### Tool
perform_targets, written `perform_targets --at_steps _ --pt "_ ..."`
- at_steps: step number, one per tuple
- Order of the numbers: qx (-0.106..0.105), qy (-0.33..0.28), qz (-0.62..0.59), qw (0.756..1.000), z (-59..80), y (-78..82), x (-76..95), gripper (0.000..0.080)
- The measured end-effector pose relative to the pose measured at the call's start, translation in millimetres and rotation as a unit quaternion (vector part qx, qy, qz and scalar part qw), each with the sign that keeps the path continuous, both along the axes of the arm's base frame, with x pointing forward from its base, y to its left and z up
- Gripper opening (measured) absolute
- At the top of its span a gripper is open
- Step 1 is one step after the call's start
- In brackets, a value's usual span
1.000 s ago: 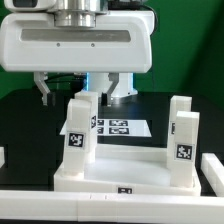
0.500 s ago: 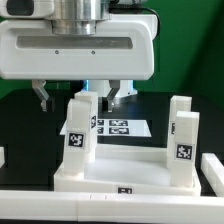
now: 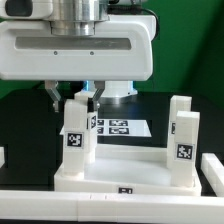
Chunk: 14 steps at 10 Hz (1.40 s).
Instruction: Assemble desk
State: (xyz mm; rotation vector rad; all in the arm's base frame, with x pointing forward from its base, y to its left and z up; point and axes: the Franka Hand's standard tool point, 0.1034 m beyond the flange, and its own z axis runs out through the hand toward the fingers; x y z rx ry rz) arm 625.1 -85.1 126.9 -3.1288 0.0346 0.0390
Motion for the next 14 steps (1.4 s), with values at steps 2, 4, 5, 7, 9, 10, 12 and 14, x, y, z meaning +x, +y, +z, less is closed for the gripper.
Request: perform_targets --at_steps 2,4,5,7,9,10,12,14 --pt "0.000 0.000 -0.003 1.000 0.0 0.1 0.0 0.0289" --pt "0.000 0.000 -0.029 1.000 0.0 0.1 0.1 0.0289" --pt "-0.001 0.001 -0.055 0.998 0.0 0.1 0.0 0.0289" --pt "-0.002 0.002 -0.127 0.992 -0.1 0.4 0.1 0.0291" --pt "-0.001 0.002 -0.219 0.976 -0.6 1.3 0.1 0.0291" --pt "0.002 0.001 -0.290 0.957 -1.0 1.3 0.4 0.0291" --pt "0.004 0.000 -0.375 0.927 -1.1 1.7 1.3 0.0291" --pt "0.005 -0.003 -0.448 0.894 -1.4 3.5 3.2 0.0291"
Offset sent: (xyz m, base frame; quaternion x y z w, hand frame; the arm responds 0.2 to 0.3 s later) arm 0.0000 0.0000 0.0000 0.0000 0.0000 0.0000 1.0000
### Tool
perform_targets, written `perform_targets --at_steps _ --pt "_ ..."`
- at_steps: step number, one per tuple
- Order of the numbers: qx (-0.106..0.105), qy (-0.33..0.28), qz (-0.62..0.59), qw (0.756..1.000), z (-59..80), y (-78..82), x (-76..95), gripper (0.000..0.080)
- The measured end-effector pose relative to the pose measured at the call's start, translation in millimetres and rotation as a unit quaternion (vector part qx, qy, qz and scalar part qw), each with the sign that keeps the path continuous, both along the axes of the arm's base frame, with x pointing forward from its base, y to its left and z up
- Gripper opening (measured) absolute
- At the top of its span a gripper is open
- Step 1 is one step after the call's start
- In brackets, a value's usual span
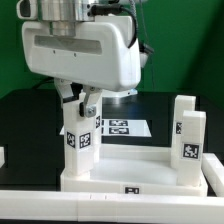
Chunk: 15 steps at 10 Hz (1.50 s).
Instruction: Assemble desk
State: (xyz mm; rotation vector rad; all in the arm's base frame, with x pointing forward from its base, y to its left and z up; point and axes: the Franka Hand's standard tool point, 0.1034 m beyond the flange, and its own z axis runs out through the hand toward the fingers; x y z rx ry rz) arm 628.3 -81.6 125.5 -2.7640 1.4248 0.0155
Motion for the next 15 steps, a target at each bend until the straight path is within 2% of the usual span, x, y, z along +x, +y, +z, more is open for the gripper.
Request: perform_targets --at_steps 4,5,6,7,8,9,11,13,15 --pt "0.004 -0.004 -0.130 0.991 -0.2 4.9 3.1 0.0291" --pt "0.004 -0.004 -0.131 0.991 -0.3 5.0 3.1 0.0320" --pt "0.004 -0.004 -0.129 0.992 -0.3 5.1 3.1 0.0454" --pt "0.001 -0.001 -0.119 0.993 -0.5 5.5 2.7 0.0454" --pt "-0.012 0.007 -0.074 0.997 -0.7 7.4 2.2 0.0602" --pt "-0.009 0.005 -0.057 0.998 -1.6 8.1 2.2 0.0635" --pt "-0.011 0.003 0.065 0.998 -2.9 7.6 1.3 0.0647" --pt "-0.011 0.001 0.129 0.992 -2.9 7.3 1.2 0.0649" --pt "-0.011 -0.001 0.209 0.978 -3.0 7.0 1.1 0.0649"
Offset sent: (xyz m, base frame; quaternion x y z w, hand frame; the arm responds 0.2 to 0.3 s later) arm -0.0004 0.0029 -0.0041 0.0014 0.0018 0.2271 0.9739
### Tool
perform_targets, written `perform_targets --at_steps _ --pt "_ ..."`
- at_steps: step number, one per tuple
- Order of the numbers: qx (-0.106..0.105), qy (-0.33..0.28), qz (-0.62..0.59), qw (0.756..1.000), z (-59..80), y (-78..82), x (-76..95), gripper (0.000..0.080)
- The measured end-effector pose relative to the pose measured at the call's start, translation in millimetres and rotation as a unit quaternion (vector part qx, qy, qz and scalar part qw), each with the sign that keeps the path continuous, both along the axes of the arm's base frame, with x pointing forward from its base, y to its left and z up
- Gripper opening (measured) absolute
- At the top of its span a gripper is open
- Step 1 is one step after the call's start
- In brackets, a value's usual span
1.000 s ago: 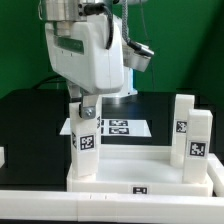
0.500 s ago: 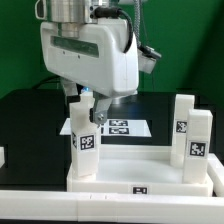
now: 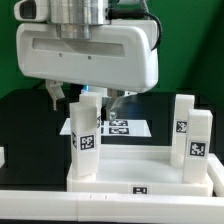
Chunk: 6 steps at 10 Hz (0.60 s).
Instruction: Assemble desk
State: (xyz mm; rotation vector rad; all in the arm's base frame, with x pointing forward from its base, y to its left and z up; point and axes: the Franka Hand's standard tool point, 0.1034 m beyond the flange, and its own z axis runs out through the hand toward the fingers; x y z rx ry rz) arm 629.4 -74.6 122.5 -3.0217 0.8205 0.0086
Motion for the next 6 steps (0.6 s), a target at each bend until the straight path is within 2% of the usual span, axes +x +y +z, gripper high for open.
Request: perform_targets --at_steps 3,6 --pt "-0.007 -0.004 0.133 0.991 0.8 -0.1 2.0 0.0649" --pt "-0.007 -0.005 0.242 0.970 0.5 2.3 2.6 0.0649"
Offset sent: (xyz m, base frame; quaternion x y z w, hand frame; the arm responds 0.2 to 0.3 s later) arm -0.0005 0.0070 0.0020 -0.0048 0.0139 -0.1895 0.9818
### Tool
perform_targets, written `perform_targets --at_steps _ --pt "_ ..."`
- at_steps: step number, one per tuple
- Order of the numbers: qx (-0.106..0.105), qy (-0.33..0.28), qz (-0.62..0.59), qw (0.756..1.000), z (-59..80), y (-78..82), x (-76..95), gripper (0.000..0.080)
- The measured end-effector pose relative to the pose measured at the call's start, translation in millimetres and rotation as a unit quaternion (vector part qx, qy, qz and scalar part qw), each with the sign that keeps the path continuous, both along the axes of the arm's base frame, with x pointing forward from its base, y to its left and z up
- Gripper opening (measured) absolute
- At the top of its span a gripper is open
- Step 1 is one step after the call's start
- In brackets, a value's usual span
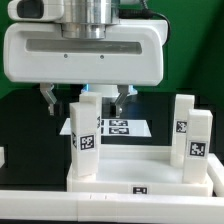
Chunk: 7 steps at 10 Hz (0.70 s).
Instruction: Assemble desk
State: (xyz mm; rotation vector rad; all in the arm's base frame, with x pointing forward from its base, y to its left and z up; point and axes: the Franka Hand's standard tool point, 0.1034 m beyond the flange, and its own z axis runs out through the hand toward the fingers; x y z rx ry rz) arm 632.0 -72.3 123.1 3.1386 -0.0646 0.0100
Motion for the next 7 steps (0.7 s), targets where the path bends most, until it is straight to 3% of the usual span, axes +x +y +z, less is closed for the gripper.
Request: perform_targets --at_steps 5,7 --pt "-0.006 0.001 0.182 0.983 -0.3 -1.2 0.3 0.0649" --pt "-0.006 0.001 0.193 0.981 -0.3 -2.2 0.2 0.0388"
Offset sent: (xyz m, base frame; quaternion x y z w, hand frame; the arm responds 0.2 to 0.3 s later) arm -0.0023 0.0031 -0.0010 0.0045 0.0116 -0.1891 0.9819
